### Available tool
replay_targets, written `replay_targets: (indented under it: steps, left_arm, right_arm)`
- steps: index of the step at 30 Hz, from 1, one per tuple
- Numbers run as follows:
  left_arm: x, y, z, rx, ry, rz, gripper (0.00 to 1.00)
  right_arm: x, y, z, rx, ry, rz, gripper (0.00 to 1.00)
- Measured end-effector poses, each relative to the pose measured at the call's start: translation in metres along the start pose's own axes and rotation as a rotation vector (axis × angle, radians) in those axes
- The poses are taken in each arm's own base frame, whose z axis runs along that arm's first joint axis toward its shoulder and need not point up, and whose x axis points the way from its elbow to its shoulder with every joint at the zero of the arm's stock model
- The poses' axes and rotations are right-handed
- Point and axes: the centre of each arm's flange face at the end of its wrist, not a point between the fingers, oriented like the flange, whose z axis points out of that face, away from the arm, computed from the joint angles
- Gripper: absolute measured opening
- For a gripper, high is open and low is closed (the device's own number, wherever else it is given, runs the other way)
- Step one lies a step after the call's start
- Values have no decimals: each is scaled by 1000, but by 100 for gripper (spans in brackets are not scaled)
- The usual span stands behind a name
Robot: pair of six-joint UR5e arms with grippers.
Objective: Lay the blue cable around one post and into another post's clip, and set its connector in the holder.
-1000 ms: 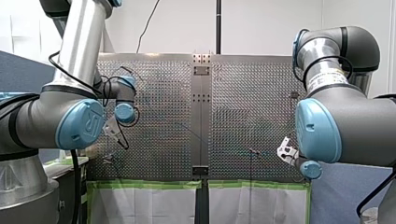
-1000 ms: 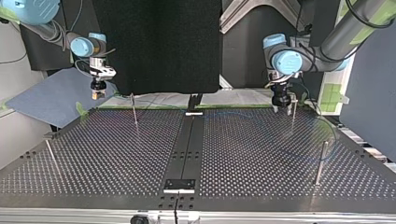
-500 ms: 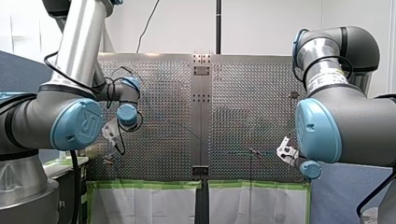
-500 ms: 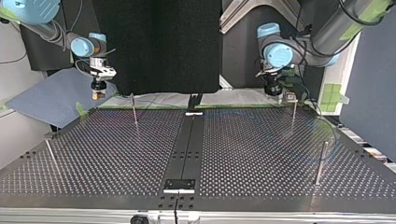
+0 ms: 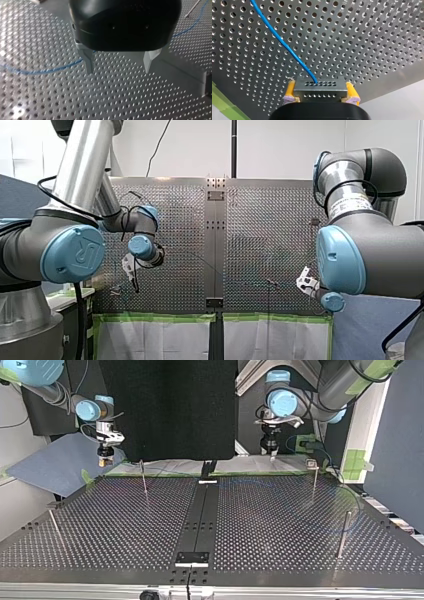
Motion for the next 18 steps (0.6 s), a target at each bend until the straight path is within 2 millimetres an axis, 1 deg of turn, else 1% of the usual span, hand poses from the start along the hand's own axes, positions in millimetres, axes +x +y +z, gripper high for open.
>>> replay_targets:
  steps: [5,11,15,18]
  left_arm:
    - [1,-13,-12,7,2,40,100]
    - [-1,-25,-33,3,8,78,100]
    - [1,-29,-54,-7,25,124,100]
    - [5,-29,-73,-14,38,156,100]
  right_arm:
    - [0,1,0,-1,1,3,0]
    - [0,1,0,-2,0,3,0]
    - [0,0,0,0,0,3,0]
    - [0,-1,0,2,0,3,0]
